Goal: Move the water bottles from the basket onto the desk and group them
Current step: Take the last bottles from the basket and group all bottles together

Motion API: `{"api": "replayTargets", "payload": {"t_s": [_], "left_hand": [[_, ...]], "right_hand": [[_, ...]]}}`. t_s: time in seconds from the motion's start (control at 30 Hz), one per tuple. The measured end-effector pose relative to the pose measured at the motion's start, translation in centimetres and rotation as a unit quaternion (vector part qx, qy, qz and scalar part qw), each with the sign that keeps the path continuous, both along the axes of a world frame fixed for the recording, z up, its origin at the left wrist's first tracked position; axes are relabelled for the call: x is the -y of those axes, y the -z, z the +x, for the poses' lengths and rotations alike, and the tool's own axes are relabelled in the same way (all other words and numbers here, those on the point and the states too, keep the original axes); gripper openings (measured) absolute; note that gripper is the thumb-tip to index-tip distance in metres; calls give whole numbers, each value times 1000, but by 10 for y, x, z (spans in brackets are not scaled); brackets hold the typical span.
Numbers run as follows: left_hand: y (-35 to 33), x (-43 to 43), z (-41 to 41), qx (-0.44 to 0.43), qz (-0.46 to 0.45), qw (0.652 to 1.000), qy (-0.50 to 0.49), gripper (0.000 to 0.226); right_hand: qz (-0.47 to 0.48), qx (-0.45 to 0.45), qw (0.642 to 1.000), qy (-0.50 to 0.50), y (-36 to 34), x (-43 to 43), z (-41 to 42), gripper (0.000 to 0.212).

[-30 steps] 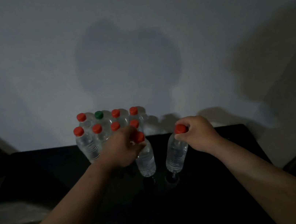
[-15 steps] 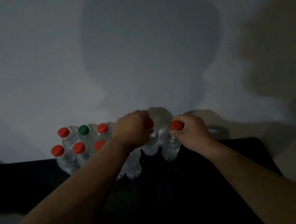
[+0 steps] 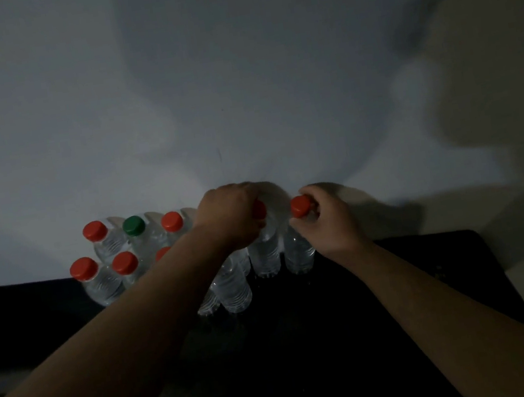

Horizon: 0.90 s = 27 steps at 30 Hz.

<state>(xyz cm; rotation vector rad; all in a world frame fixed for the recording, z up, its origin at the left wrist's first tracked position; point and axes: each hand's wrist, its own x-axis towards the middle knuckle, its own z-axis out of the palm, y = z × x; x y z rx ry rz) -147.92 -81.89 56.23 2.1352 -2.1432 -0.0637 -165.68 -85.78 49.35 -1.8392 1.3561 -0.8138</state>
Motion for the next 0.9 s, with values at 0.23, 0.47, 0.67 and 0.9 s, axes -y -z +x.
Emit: {"api": "replayTargets", "payload": {"t_s": [0.23, 0.47, 0.67, 0.9], "left_hand": [[1, -24, 29, -9, -35, 999, 7, 66], [19, -46, 56, 32, 38, 999, -21, 81], [29, -39, 64, 20, 20, 1000, 3, 76], [30, -39, 63, 28, 30, 999, -8, 74]], "right_hand": [[141, 94, 985, -13, 51, -18, 1, 35], [163, 44, 985, 41, 89, -27, 21, 65], [133, 43, 986, 88, 101, -30, 31, 89], [62, 54, 987, 138, 107, -36, 43, 117]]}}
